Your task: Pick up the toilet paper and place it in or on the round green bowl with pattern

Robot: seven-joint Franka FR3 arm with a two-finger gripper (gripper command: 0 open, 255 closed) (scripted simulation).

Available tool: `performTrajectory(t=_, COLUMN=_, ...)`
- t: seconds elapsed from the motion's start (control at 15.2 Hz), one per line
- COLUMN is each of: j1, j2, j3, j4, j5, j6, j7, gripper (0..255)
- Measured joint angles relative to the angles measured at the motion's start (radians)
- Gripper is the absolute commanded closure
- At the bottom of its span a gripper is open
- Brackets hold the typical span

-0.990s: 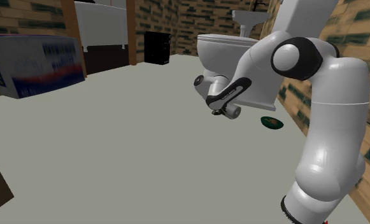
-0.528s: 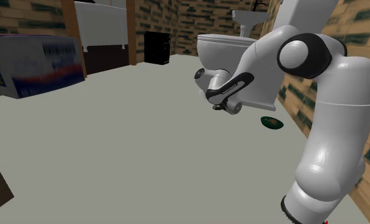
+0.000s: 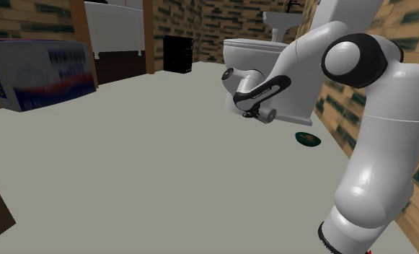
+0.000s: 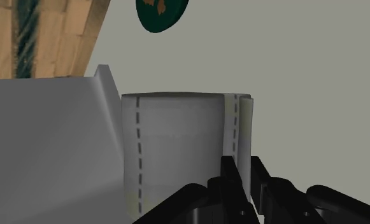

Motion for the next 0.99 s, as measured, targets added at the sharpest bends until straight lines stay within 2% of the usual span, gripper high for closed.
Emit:
performTrajectory(t=0.2, j1=-0.013, j2=-0.035, j3=-0.009, j4=-0.025, j5=-0.004, j6=0.009, j7=-0.021, gripper=255)
performTrajectory(t=0.66, j1=-0.098, j2=-0.172, j3=-0.084, j4=-0.216, j5=-0.083, j6=0.146, j7=-0.052, gripper=255)
performTrajectory(t=0.99, j1=-0.162, j2=-0.239, j3=-0.148, j4=-0.309, j5=-0.151, j6=0.244, j7=-0.082, gripper=255)
